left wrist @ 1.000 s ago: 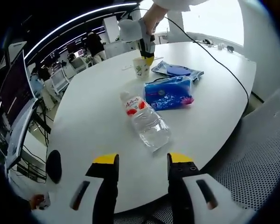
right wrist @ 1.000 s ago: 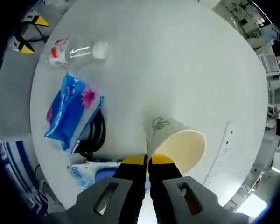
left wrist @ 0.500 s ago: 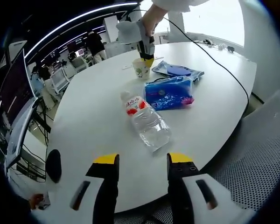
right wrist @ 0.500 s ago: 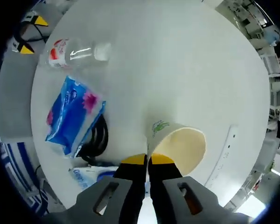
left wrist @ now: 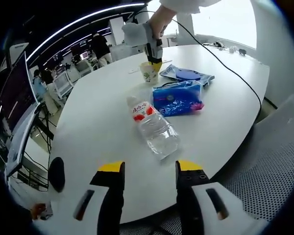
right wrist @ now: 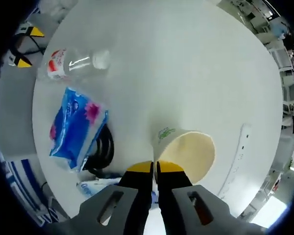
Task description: Arrange the tabletop items into an orderly group along one side of the table until the central work area is clear of visible clutter.
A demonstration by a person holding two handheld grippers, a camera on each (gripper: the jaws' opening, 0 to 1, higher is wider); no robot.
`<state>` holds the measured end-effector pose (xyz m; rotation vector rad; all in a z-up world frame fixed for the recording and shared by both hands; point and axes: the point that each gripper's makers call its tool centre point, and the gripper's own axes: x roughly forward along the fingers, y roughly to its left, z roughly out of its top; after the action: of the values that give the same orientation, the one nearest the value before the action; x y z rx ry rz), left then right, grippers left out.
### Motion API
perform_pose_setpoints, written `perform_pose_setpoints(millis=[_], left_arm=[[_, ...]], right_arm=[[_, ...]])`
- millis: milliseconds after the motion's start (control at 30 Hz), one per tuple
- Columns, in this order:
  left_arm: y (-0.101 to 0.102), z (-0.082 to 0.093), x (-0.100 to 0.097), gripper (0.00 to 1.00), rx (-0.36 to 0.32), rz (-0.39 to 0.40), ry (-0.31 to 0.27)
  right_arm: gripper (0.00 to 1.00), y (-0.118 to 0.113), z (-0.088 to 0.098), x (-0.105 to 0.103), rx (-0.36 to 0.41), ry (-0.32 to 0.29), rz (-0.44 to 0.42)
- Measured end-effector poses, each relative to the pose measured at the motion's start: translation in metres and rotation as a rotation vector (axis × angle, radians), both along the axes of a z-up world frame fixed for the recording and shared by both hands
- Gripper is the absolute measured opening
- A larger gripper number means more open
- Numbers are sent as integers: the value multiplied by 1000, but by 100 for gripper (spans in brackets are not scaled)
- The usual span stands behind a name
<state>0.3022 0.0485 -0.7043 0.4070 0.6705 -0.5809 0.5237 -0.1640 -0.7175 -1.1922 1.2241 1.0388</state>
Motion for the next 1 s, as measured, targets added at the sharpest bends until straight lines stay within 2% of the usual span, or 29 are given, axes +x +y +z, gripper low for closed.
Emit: perform_pose_setpoints(millis=[100, 367, 467, 667, 867, 1000], left_arm=[[0, 0, 0, 41, -1, -1, 0], [-1, 0, -1, 41, -1, -5, 3], [-1, -1, -1, 42, 2, -8, 5], [-2, -2, -2, 43, 6, -18, 8], [-4, -2, -3, 43, 7, -29, 12], [-6, -3, -3, 43, 6, -37, 15]], right_arm=[[4, 2, 1, -1, 31, 1, -45], [12, 2, 5, -2, 47, -18, -54], [17, 9, 10, -4, 110, -22, -116], [21, 10, 25, 1, 150, -79, -123], [29, 4, 40, -1, 219, -130, -190], [31, 5, 54, -2, 316, -180, -236]])
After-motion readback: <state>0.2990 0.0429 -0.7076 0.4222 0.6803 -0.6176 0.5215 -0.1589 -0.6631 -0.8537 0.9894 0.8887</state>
